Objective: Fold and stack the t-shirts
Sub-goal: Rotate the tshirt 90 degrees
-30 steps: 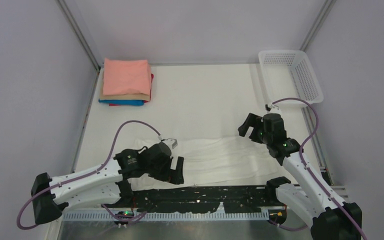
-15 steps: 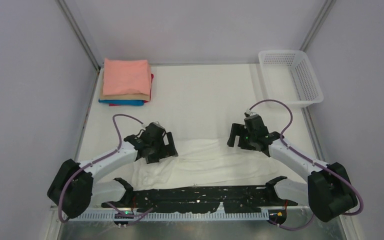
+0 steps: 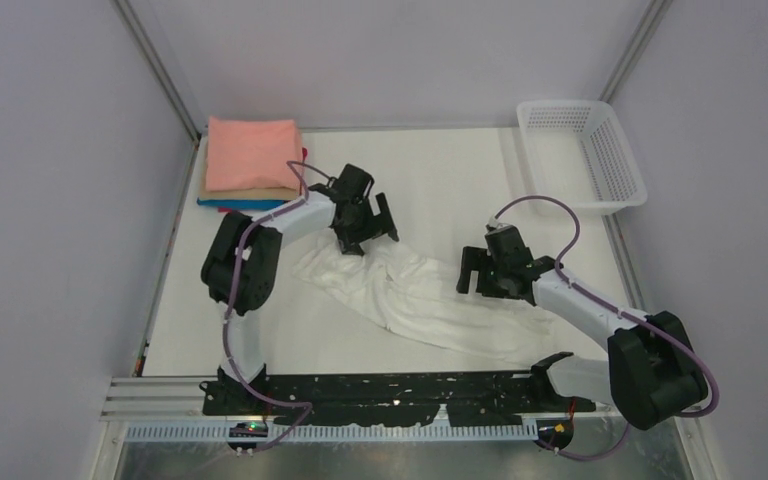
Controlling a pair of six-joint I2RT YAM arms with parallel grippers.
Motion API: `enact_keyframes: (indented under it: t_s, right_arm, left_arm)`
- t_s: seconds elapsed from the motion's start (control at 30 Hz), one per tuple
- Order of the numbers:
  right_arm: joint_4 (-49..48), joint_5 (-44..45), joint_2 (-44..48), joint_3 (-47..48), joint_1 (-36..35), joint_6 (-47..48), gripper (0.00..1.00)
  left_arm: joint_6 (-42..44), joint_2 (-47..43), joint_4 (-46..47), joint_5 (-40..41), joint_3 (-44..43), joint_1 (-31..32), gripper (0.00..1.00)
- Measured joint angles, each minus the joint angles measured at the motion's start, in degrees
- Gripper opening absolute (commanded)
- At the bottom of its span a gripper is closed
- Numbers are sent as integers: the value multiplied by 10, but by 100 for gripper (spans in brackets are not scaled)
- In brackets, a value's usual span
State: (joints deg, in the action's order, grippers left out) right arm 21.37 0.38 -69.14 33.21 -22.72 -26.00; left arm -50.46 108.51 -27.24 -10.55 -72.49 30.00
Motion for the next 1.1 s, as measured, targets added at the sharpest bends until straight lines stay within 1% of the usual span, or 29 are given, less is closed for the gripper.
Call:
enact_keyframes:
  t_s: [0.13,0.17,0.2,0.3,0.33,0.37,0.43,0.5,0.57,0.67,0.77,0.83,0.9,0.93,1.0,1.03,1.1]
  right_arm:
    - [-2,1,-26,5,7,-3,95]
    - [-4,-3,-32,7,10,-9,95]
    - [-14,-14,-35,8,12,-13,95]
    - [-39,-52,-48,11,19,-22,95]
    - [-46,-64,-52,13,20,-22,95]
    - [-52,-81,-55,14,19,-17,95]
    - [-56,-113,-57,14,16,-3,95]
    - [-52,-143,-57,14,2,10,95]
    - [-49,-173,-57,14,-37,19,95]
    - [-49,-219,-57,13,-118,19,95]
    - [-42,-229,-55,16,-169,17,95]
    - [-14,-193,-46,29,-177,15,95]
    - [30,-119,-35,52,-177,6,95]
    - [52,-78,-31,66,-177,0,95]
    - [88,-5,-26,87,-176,-16,95]
    - [99,28,-21,91,-175,-24,95]
    - [112,60,-6,83,-173,-36,95]
  left_arm:
    - [28,131,-59,5,-202,-25,100]
    - [35,182,-91,-3,-291,-33,100]
    - [40,214,-106,-8,-345,-37,100]
    - [53,357,-167,-37,-597,-49,100]
    - [57,392,-177,-48,-655,-52,100]
    - [57,413,-180,-61,-687,-57,100]
    - [56,421,-178,-85,-689,-66,100]
    - [53,412,-160,-112,-663,-76,100]
    - [55,405,-157,-127,-649,-84,100]
    - [59,404,-159,-141,-648,-92,100]
    - [65,404,-159,-157,-649,-95,100]
    - [78,403,-161,-163,-650,-96,100]
    - [97,394,-167,-152,-644,-96,100]
    - [108,380,-168,-139,-627,-96,100]
    - [125,328,-169,-110,-564,-95,100]
    - [135,287,-166,-94,-513,-95,100]
    - [147,195,-161,-68,-412,-92,100]
